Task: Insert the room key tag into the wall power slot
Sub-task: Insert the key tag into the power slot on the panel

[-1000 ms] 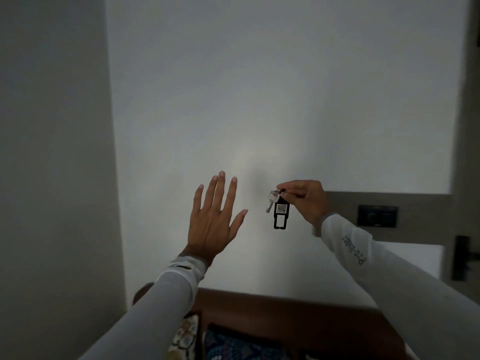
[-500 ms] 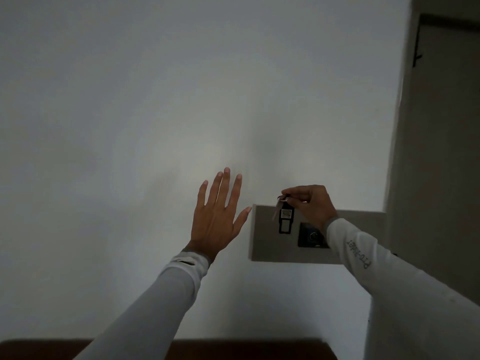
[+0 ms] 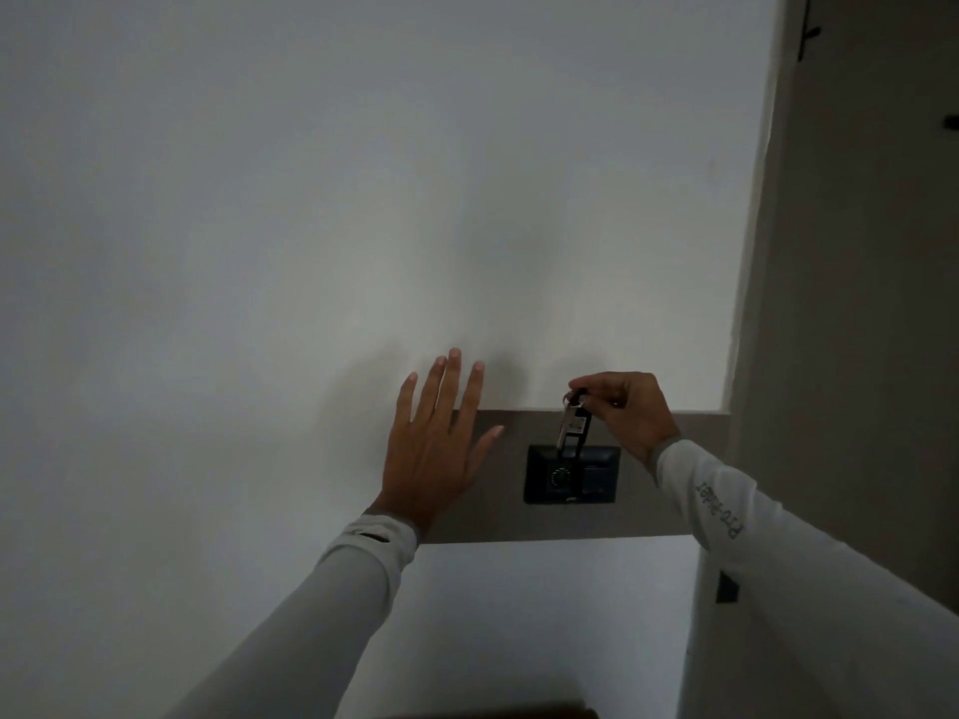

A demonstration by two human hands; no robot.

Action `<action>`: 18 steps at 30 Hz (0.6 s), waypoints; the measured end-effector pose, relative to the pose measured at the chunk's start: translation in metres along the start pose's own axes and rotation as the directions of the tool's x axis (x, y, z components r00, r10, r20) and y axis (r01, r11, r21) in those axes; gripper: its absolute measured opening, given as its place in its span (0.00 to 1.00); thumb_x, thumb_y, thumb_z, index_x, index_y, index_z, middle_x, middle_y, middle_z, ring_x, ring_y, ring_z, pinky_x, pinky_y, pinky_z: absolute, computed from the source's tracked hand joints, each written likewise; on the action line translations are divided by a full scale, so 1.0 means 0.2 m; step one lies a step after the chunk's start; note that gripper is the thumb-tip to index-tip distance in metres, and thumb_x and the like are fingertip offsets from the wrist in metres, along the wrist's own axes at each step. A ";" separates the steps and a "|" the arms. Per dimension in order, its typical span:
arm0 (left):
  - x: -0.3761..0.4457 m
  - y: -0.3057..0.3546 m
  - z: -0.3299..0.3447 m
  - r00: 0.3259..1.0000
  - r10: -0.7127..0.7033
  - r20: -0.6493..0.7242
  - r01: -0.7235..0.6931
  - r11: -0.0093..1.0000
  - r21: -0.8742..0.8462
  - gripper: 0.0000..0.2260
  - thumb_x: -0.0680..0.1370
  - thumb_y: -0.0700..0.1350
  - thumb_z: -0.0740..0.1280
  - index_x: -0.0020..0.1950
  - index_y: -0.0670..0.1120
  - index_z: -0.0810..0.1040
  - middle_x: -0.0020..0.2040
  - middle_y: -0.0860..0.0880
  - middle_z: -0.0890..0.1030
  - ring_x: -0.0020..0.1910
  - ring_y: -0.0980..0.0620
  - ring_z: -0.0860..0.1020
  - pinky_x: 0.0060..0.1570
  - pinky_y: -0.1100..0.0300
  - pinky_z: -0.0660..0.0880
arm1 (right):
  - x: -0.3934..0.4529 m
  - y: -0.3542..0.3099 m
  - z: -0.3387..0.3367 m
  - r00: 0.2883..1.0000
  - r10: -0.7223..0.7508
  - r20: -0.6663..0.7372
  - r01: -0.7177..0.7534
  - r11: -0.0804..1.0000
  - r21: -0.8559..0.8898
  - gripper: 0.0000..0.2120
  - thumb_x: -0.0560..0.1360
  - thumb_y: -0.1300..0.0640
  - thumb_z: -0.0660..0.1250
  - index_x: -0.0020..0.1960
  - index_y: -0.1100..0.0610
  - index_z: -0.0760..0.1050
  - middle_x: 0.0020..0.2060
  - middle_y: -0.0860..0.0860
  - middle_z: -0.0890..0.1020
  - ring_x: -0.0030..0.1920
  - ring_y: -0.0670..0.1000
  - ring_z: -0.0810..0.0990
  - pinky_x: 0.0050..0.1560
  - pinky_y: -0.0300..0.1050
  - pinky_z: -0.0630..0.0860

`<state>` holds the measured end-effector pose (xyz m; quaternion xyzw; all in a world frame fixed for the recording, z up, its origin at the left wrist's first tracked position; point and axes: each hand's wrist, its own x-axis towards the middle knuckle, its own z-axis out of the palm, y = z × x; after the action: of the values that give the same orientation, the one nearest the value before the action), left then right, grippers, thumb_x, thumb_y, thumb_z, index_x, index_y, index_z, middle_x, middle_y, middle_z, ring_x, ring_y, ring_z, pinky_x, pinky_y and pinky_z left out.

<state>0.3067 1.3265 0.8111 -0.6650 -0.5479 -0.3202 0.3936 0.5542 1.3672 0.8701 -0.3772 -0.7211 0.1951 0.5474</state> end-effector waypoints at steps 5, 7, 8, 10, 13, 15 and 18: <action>0.10 0.18 0.23 1.000 -0.026 0.003 0.026 1.000 0.017 0.33 0.85 0.62 0.55 0.83 0.41 0.63 0.82 0.35 0.64 0.81 0.36 0.65 0.77 0.34 0.68 | 0.17 0.27 -0.11 0.999 -0.029 0.015 0.030 0.997 -0.069 0.10 0.72 0.71 0.69 0.51 0.62 0.84 0.47 0.59 0.87 0.50 0.54 0.85 0.55 0.38 0.80; 0.11 0.23 0.31 0.999 -0.032 0.004 0.032 0.999 0.025 0.32 0.85 0.61 0.56 0.82 0.40 0.64 0.82 0.34 0.66 0.80 0.35 0.67 0.75 0.33 0.70 | 0.21 0.36 -0.13 0.998 -0.049 0.035 0.053 0.992 -0.114 0.09 0.72 0.69 0.70 0.50 0.62 0.84 0.47 0.58 0.87 0.48 0.51 0.85 0.49 0.26 0.78; 0.12 0.27 0.36 1.000 -0.028 0.009 0.028 0.999 0.037 0.32 0.85 0.61 0.56 0.82 0.40 0.65 0.81 0.34 0.66 0.80 0.35 0.67 0.75 0.33 0.70 | 0.22 0.42 -0.14 0.998 -0.047 0.047 0.053 0.992 -0.115 0.09 0.73 0.69 0.70 0.51 0.61 0.84 0.47 0.57 0.87 0.47 0.50 0.84 0.48 0.25 0.77; 0.13 0.32 0.44 0.999 -0.027 0.018 0.026 0.998 0.053 0.32 0.85 0.60 0.56 0.82 0.40 0.65 0.81 0.34 0.66 0.80 0.35 0.67 0.74 0.33 0.71 | 0.25 0.52 -0.15 0.998 -0.039 0.057 0.044 0.994 -0.101 0.10 0.73 0.69 0.70 0.51 0.62 0.84 0.47 0.57 0.87 0.48 0.50 0.84 0.47 0.23 0.76; 0.14 0.36 0.55 0.999 -0.036 0.021 0.034 0.996 0.079 0.31 0.86 0.60 0.56 0.82 0.40 0.65 0.81 0.34 0.67 0.80 0.35 0.67 0.74 0.32 0.70 | 0.28 0.66 -0.13 0.998 -0.035 0.054 0.038 0.998 -0.058 0.10 0.72 0.69 0.70 0.51 0.63 0.84 0.47 0.57 0.86 0.48 0.51 0.84 0.50 0.29 0.78; 0.14 0.35 0.60 0.999 -0.046 0.026 0.044 0.994 0.098 0.31 0.86 0.60 0.57 0.82 0.40 0.64 0.82 0.35 0.66 0.81 0.35 0.66 0.75 0.32 0.68 | 0.27 0.72 -0.11 0.998 -0.031 0.061 0.031 1.000 0.004 0.09 0.71 0.70 0.71 0.51 0.65 0.83 0.48 0.59 0.86 0.48 0.53 0.85 0.55 0.40 0.80; 0.13 0.32 0.67 0.996 -0.069 0.051 0.061 0.989 0.137 0.31 0.86 0.59 0.57 0.82 0.40 0.63 0.82 0.34 0.65 0.81 0.35 0.65 0.75 0.31 0.68 | 0.28 0.77 -0.09 0.997 -0.039 0.068 0.033 0.996 0.087 0.09 0.72 0.69 0.71 0.51 0.65 0.83 0.47 0.59 0.86 0.47 0.52 0.85 0.54 0.38 0.81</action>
<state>0.3743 1.4492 0.7568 -0.6273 -0.6005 -0.2765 0.4117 0.6154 1.5055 0.8048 -0.3333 -0.7374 0.2293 0.5410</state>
